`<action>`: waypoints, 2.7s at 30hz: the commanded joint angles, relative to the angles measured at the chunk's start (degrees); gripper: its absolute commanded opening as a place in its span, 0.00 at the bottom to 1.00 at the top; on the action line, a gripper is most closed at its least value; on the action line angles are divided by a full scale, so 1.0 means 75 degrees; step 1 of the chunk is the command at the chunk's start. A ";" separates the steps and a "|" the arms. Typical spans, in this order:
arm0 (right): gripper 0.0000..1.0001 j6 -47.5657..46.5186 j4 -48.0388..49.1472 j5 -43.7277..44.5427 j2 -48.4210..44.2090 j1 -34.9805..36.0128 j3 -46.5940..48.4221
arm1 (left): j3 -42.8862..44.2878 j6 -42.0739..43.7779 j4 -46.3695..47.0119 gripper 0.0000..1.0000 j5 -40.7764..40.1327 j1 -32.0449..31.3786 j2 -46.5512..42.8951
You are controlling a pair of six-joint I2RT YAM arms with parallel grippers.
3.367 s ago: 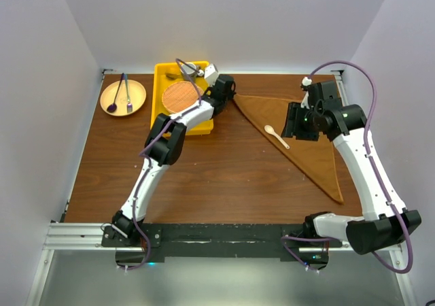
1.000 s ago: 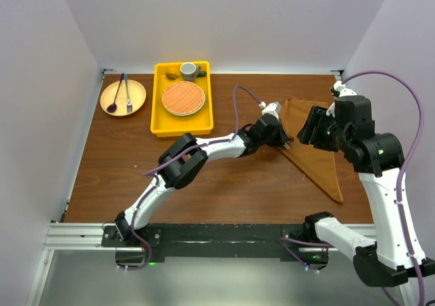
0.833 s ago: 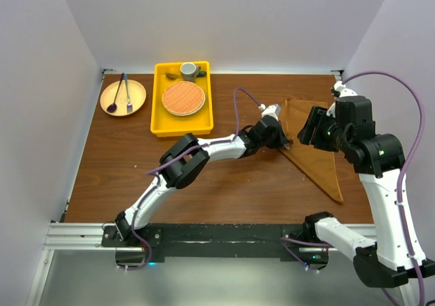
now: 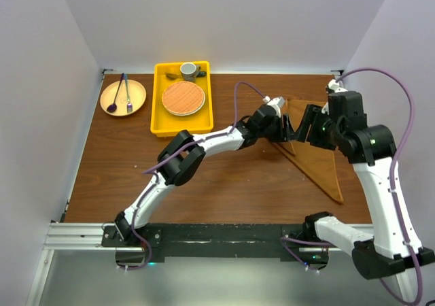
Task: Fold the napkin, place the utensils inside, and roll it up
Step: Fold the napkin
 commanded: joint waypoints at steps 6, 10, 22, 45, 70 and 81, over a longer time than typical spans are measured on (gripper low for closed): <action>0.61 0.0641 0.0516 0.0154 0.1880 -0.0328 0.0059 | -0.0604 -0.0310 0.0497 0.30 0.0929 0.1094 -0.1151; 0.58 0.0618 0.1020 -0.0522 0.2876 -0.0983 0.0060 | -0.0499 -0.0555 0.0966 0.24 0.1234 0.1434 -0.0836; 0.27 0.0079 0.2193 -0.0983 0.5024 -0.1734 -0.0490 | -0.0276 -0.0615 0.1283 0.17 0.1925 0.1575 0.0032; 0.19 -0.0332 0.3330 -0.1369 0.6313 -0.2098 -0.1382 | -0.0006 0.0696 -0.0029 0.16 0.2078 0.1868 0.0548; 0.20 -0.0531 0.3154 -0.1229 0.5727 -0.2086 -0.1851 | 0.0217 0.0697 -0.0147 0.17 0.2347 0.1927 0.0127; 0.23 -0.0730 0.3318 -0.0760 0.5914 -0.2086 -0.2179 | 0.0112 0.0803 -0.0463 0.17 0.2406 0.1927 -0.0470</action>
